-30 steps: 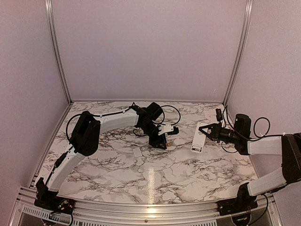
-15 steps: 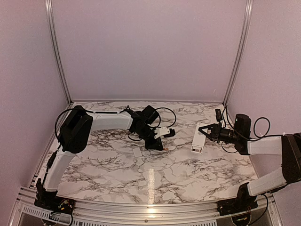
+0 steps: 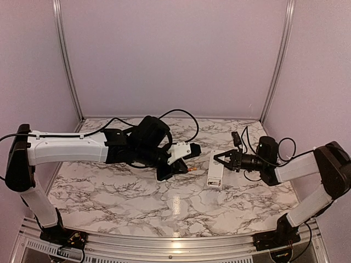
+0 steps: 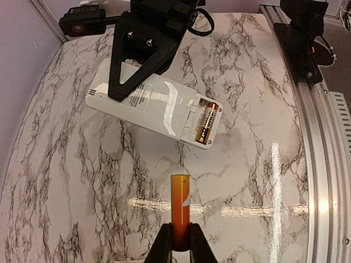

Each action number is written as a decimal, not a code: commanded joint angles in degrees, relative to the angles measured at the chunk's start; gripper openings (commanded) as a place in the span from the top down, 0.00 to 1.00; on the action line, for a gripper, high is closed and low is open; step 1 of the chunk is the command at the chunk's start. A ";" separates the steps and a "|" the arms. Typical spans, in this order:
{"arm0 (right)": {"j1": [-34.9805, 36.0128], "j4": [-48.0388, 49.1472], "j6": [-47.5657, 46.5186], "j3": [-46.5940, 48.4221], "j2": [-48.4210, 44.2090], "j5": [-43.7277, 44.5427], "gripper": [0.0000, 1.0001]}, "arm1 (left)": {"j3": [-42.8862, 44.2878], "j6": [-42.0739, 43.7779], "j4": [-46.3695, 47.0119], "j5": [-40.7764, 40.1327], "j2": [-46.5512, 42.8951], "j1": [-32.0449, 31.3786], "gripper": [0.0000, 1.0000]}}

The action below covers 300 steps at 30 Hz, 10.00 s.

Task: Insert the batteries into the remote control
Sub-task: Place the battery in the battery compartment, then load the battery into the battery compartment, then press the battery in the battery compartment, then pass from the right arm to the left

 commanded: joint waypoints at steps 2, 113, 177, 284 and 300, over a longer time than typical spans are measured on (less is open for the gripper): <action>6.31 15.45 7.70 -0.10 4.78 1.27 1.00 | -2.51 -4.21 -1.10 -7.65 -3.53 -3.37 1.00; 18.49 22.79 15.71 -1.59 10.66 19.38 1.00 | -19.46 -50.61 23.95 -8.22 -3.83 -6.28 0.74; 18.55 27.01 18.77 -1.46 8.76 18.76 1.00 | -8.67 -49.01 13.55 -7.76 7.80 -8.39 0.99; 21.48 -3.95 3.00 5.81 -4.39 32.17 1.00 | 2.70 -48.86 11.76 -26.08 10.27 -7.10 0.01; 21.50 -3.37 3.13 5.97 -5.19 31.39 0.99 | 5.25 -48.10 8.33 -25.78 12.82 -7.33 0.21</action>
